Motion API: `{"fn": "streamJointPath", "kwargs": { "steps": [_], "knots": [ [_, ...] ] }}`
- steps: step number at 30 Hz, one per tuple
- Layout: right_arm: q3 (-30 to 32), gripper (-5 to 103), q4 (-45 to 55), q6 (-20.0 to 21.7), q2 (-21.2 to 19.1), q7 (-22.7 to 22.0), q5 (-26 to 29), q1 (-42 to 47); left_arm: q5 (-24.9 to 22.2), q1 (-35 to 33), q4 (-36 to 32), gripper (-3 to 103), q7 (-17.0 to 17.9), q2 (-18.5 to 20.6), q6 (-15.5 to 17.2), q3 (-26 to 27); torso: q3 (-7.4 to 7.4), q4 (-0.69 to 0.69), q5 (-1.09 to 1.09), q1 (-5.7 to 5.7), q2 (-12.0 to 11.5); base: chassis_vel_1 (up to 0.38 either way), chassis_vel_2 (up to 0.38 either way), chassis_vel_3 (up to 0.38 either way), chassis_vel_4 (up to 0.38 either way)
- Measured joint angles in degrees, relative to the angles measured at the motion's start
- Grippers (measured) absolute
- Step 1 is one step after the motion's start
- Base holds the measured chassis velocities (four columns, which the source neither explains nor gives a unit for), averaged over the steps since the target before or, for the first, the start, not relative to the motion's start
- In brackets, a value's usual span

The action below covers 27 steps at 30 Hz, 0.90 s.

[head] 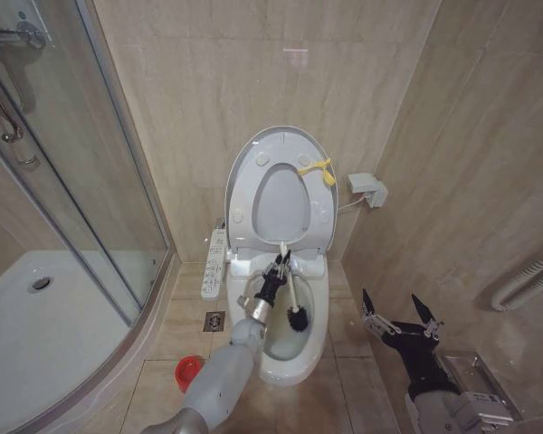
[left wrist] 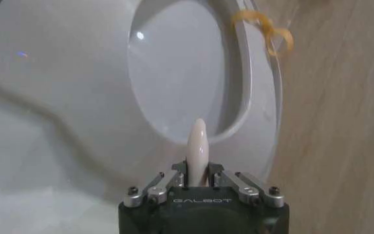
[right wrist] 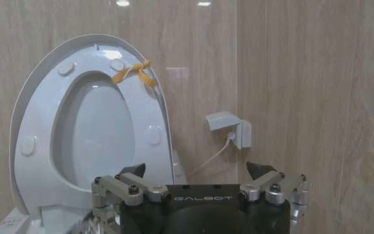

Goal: Open the toilet lid, clean the toilet bowl with a toilet brush, close the toilet lid, and flush.

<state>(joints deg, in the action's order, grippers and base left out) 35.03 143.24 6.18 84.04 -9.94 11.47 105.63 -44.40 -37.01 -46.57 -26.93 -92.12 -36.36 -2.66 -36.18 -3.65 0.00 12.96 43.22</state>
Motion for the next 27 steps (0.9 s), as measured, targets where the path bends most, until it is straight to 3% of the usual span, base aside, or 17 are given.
{"fn": "streamJointPath", "kwargs": {
  "steps": [6, 14, 21, 27],
  "knots": [
    [0.0, 100, 0.0, 0.0, 0.0, 0.0, 0.0, 0.0, 0.3, -1.0, -0.8, 20, -0.1, 0.2, -0.2, -0.3, 0.0, -0.01, 0.0, -0.01, 0.0, 0.0, 0.0, 0.0, 0.0],
    [0.0, 100, 0.0, 0.0, 0.0, 0.0, 0.0, 0.0, -0.3, 4.9, 2.2, 20, 0.2, 0.0, -0.4, 1.4, 0.0, -0.03, 0.0, 0.0, 0.0, 0.0, 0.0, 0.0, 0.0],
    [0.0, 100, 0.0, 0.0, 0.0, 0.0, 0.0, 0.0, 0.2, -1.0, 1.1, 20, -0.3, 0.0, -0.7, 0.7, 0.01, 0.0, 0.0, -0.01, 0.0, 0.0, 0.0, 0.0, 0.0],
    [0.0, 100, 0.0, 0.0, 0.0, 0.0, 0.0, 0.0, -0.5, -0.9, -1.0, 20, 0.5, 0.0, -0.5, 0.3, 0.0, -0.02, 0.0, 0.0, 0.0, 0.0, 0.0, 0.0, 0.0]
  ]
}}
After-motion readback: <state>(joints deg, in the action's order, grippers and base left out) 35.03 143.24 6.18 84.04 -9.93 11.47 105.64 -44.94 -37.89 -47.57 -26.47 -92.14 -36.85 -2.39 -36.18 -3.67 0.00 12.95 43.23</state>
